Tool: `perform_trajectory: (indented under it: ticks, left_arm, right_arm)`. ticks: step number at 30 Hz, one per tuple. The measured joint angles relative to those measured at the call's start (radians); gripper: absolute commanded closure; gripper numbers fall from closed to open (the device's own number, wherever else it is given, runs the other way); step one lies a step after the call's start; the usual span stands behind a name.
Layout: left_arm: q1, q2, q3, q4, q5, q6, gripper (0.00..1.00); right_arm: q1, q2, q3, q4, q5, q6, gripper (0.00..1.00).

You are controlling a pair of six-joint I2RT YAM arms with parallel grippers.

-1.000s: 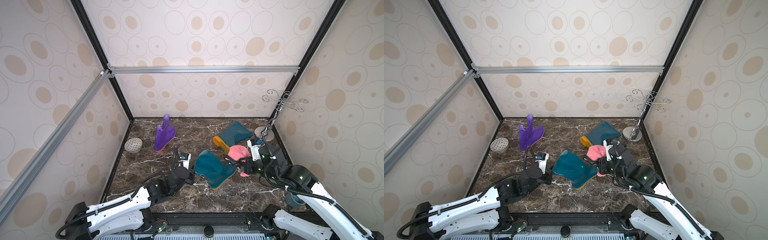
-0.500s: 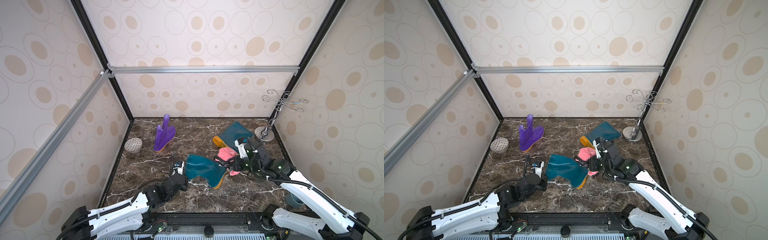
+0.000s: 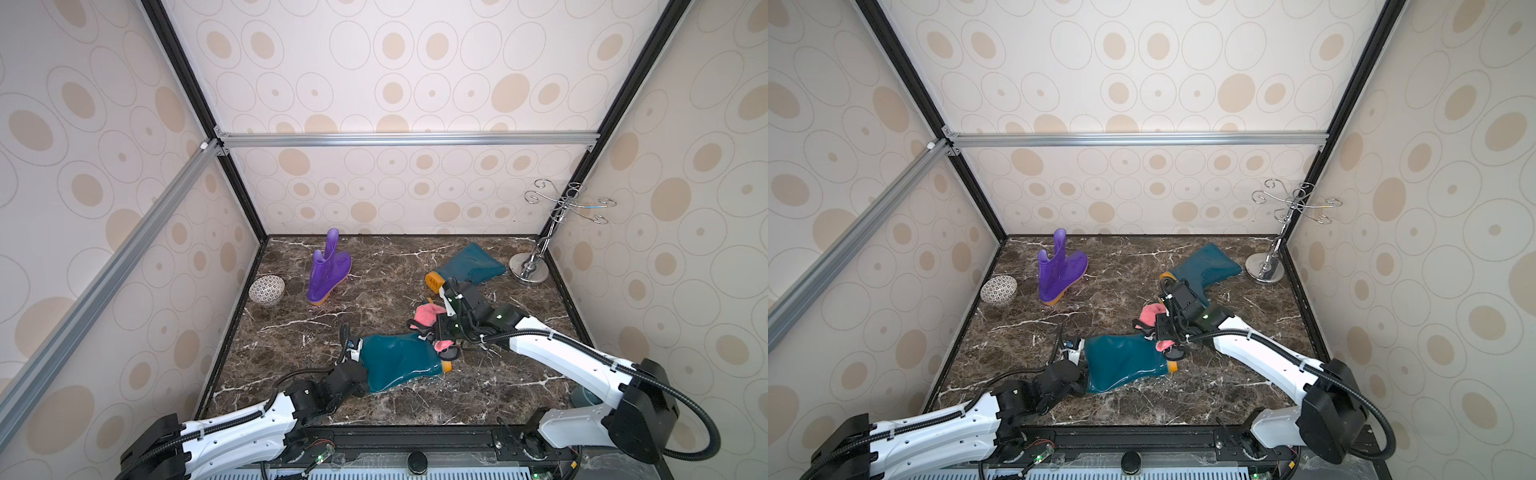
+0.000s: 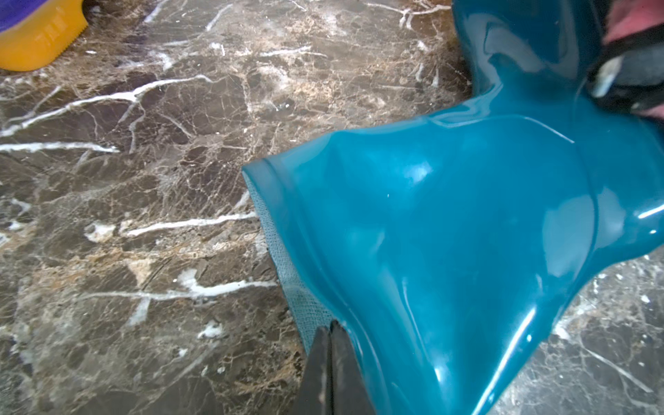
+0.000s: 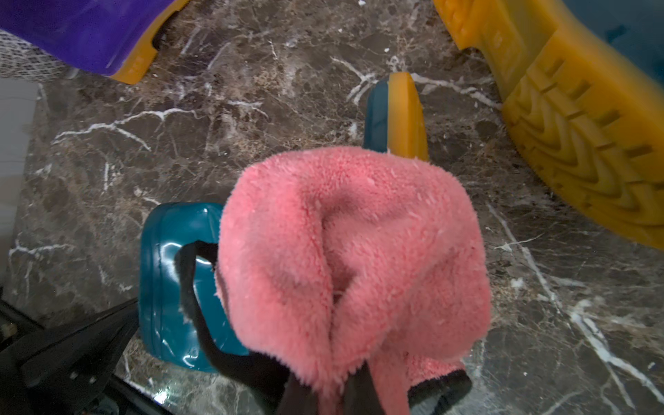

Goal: Wipe the rubber boots with a cloth
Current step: Adjust the rubber boot at the center of the board, then wipe the dirt off the rubber boot.

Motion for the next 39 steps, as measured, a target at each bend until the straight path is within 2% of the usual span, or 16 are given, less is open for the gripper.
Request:
perform_trajectory:
  ticks: [8,14,17,19,22,26,30,34,39]
  left_arm:
    - [0.0,-0.006,-0.019,0.058,0.019,-0.007,1.0]
    - [0.0,-0.027,-0.062,0.088,0.048,-0.032,1.0]
    - [0.0,-0.057,-0.069,0.092,0.065,-0.035,0.55]
    - [0.0,-0.081,-0.077,0.113,0.086,-0.038,0.34]
    - [0.0,-0.111,-0.089,0.132,0.108,-0.042,0.24]
    - [0.002,-0.102,-0.088,0.157,0.124,-0.041,0.21]
    - [0.023,0.021,-0.052,0.166,0.122,-0.039,0.24]
    - [0.069,0.153,-0.013,0.178,0.124,-0.024,0.2]
    - [0.164,0.193,-0.011,0.24,0.156,0.021,0.21]
  right_arm:
    - [0.016,0.233,0.106,0.035,0.106,0.063,1.0]
    - [-0.073,0.375,0.184,0.138,0.112,0.056,1.0]
    - [-0.087,0.431,0.221,0.171,0.115,0.041,1.0]
    - [-0.087,0.432,0.206,0.202,0.103,0.035,1.0]
    - [-0.085,0.417,0.164,0.254,0.081,0.035,1.0]
    - [-0.082,0.382,0.142,0.266,0.07,0.034,1.0]
    - [-0.071,0.318,0.103,0.249,0.065,0.043,1.0]
    - [-0.068,0.252,0.036,0.247,0.046,0.055,1.0]
    - [-0.069,0.238,0.027,0.242,0.029,0.055,1.0]
